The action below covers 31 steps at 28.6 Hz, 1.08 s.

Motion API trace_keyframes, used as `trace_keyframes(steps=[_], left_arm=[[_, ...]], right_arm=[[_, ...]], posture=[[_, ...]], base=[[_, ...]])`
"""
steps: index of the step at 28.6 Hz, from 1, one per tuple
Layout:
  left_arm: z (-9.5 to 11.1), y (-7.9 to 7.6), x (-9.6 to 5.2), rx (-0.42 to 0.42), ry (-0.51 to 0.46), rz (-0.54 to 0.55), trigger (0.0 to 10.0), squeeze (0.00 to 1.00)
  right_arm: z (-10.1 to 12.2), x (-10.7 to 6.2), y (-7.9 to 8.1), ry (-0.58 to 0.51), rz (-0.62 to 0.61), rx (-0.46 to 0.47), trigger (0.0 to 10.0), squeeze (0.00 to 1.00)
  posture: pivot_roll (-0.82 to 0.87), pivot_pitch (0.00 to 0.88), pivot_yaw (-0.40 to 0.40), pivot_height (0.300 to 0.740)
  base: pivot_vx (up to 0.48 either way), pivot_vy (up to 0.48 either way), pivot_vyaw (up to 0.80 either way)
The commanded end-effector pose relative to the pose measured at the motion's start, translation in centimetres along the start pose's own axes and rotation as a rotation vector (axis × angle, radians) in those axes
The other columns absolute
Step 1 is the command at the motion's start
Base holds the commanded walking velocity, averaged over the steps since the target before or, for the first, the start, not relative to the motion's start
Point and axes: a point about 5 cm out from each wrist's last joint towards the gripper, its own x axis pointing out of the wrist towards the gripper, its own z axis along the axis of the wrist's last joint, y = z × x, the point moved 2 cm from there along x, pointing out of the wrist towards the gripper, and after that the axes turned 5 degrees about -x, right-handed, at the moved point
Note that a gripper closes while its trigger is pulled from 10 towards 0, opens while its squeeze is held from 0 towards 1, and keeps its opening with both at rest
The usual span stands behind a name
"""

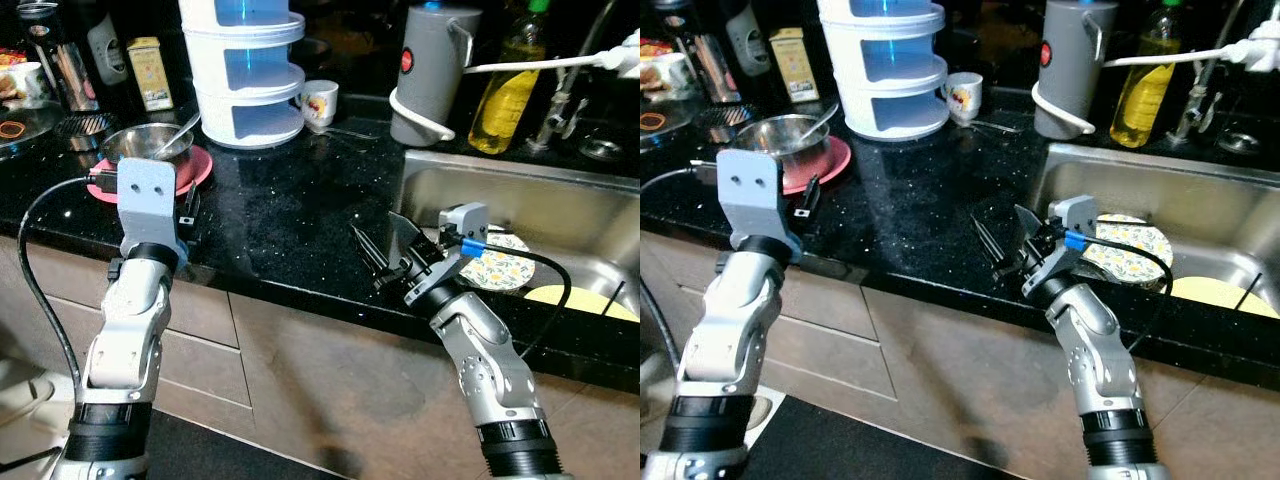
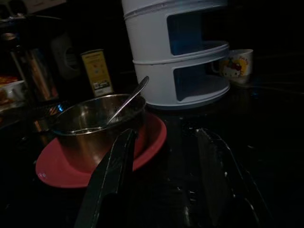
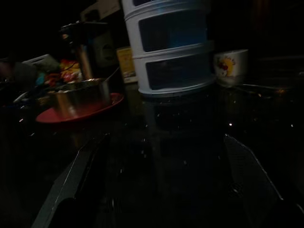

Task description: Kitchen organization

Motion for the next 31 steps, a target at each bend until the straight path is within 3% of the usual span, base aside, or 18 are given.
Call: trace_keyframes(steps=[1, 10, 24, 31], left_arm=[[-0.6, 0.1, 0.0, 0.005, 0.031, 0.006, 10.0, 0.00], [-1.8, -0.9, -0.6, -0.019, 0.071, -0.022, 10.0, 0.00], [-3.1, -0.4, -1.6, -0.005, 0.111, -0.016, 10.0, 0.00], [-4.4, -0.6, -2.7, -0.003, 0.142, -0.032, 10.0, 0.00]], right_arm=[[-0.2, 0.2, 0.0, 0.004, -0.004, -0.005, 10.0, 0.00], [-0.3, 0.3, -0.2, 0.010, -0.019, -0.015, 10.0, 0.00], [-1.4, 0.4, 1.2, 0.038, 0.007, -0.017, 10.0, 0.00], [-2.1, -0.2, 2.1, 0.050, 0.025, 0.002, 10.0, 0.00]], posture=[[0.06, 0.000, -0.022, 0.740], [0.06, 0.000, -0.027, 0.740], [0.06, 0.000, -0.025, 0.740], [0.06, 0.000, -0.025, 0.740]], base=[[0.000, 0.401, 0.00], [0.000, 0.398, 0.00], [0.000, 0.397, 0.00], [0.000, 0.036, 0.00]])
